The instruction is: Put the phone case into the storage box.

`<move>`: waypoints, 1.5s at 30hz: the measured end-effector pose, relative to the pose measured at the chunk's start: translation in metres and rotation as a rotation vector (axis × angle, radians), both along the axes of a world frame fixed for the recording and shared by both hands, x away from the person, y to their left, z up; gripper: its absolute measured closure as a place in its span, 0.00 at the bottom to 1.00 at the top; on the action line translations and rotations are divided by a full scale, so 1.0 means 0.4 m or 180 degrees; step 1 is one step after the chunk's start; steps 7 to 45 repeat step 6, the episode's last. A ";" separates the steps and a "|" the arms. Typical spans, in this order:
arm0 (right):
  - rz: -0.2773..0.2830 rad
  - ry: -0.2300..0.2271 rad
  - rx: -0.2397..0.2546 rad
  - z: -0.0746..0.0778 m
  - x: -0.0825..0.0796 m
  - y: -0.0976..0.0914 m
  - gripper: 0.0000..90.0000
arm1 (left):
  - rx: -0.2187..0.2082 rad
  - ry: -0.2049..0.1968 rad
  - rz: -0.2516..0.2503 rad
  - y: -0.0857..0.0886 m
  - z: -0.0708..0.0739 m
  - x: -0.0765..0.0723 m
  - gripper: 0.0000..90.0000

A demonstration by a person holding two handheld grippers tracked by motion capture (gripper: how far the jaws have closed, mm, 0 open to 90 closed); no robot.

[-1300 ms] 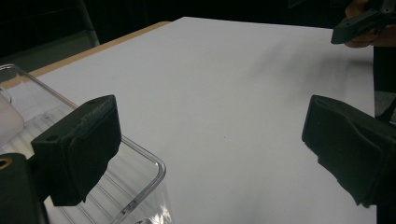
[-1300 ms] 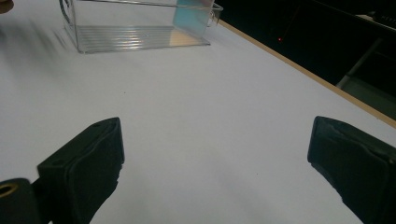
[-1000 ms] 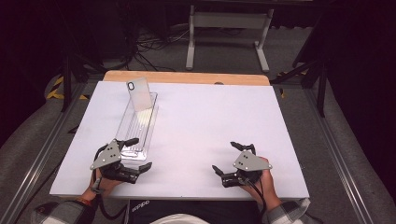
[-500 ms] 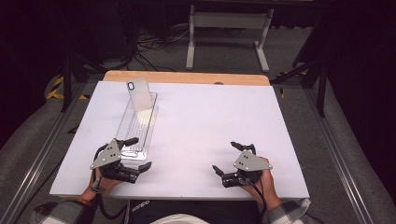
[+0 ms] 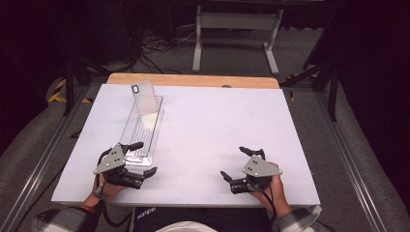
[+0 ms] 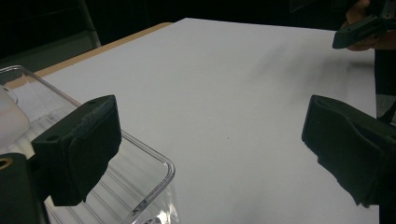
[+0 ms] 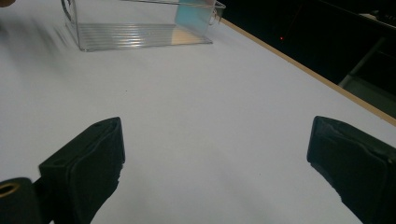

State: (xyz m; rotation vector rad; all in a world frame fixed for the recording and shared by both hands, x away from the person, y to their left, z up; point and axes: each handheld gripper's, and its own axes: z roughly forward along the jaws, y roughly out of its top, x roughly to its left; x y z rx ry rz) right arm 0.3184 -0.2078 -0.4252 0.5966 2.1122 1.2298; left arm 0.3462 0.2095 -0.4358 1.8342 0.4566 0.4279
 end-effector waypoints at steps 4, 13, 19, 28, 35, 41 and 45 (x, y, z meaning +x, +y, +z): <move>-0.0008 0.0005 -0.0005 -0.001 0.001 0.000 0.05 | 0.0011 0.0019 -0.0010 0.000 0.001 0.002 0.06; -0.0011 0.0009 0.0000 -0.001 0.001 -0.001 0.05 | -0.0001 0.0014 0.0006 -0.002 0.000 0.003 0.06; -0.0011 0.0009 0.0000 -0.001 0.001 -0.001 0.05 | -0.0001 0.0014 0.0006 -0.002 0.000 0.003 0.06; -0.0011 0.0009 0.0000 -0.001 0.001 -0.001 0.05 | -0.0001 0.0014 0.0006 -0.002 0.000 0.003 0.06; -0.0011 0.0009 0.0000 -0.001 0.001 -0.001 0.05 | -0.0001 0.0014 0.0006 -0.002 0.000 0.003 0.06; -0.0011 0.0009 0.0000 -0.001 0.001 -0.001 0.05 | -0.0001 0.0014 0.0006 -0.002 0.000 0.003 0.06; -0.0011 0.0009 0.0000 -0.001 0.001 -0.001 0.05 | -0.0001 0.0014 0.0006 -0.002 0.000 0.003 0.06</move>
